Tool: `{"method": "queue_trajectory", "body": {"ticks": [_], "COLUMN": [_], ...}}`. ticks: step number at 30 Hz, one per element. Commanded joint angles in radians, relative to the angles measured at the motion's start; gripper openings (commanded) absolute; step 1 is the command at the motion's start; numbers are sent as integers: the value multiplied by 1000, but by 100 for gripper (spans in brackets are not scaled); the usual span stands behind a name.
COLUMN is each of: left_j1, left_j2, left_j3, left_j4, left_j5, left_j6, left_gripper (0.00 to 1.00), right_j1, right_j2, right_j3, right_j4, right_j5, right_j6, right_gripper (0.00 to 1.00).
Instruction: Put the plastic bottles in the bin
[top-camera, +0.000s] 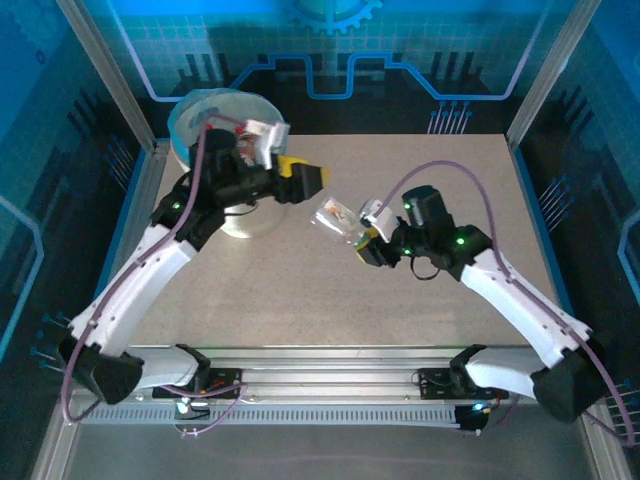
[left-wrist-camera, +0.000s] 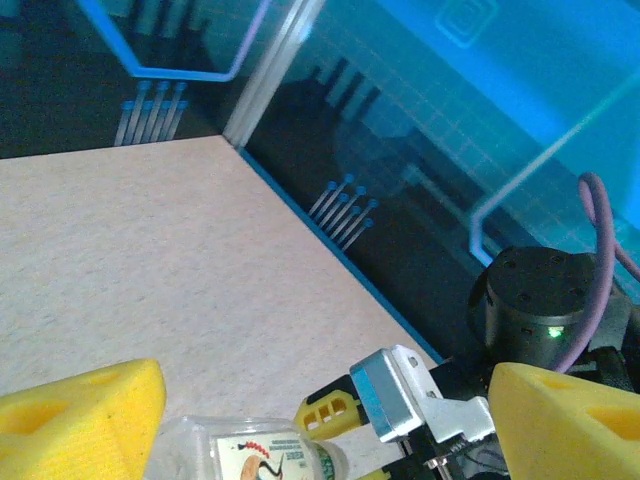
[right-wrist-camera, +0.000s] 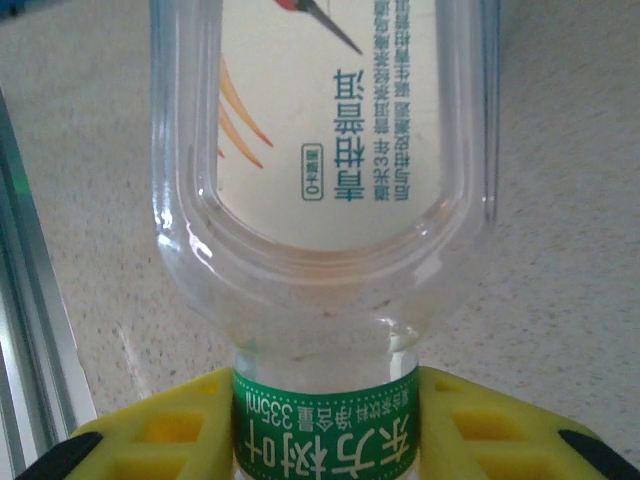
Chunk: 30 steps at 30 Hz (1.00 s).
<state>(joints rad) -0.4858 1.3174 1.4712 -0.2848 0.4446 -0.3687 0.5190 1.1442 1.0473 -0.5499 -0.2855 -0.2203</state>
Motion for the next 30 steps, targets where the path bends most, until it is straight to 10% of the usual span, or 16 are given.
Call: {"method": "queue_trajectory", "body": {"ticks": [1,11,18,30], "left_j1": [-86,-150,-150,-162], "left_j2": [98,185,98,209], "left_j3": [138,241,87,136], "left_j4": [-1,64,133,140], "left_j5": [-21,-50,-296,-99], "left_j6": [-19,-188,-231,-244], "left_gripper": [86,84,87,87], "right_j1": [-37,-200,-238,-227], "right_j2": [-63,-111,-166,-227], "right_j3": [34,88,80,90], "right_j4": [-30,-103,-81,44], "right_j5": [-37,-250,-243,-226], "right_j6": [80,174,254,322], "right_gripper": [23,25,23,22]}}
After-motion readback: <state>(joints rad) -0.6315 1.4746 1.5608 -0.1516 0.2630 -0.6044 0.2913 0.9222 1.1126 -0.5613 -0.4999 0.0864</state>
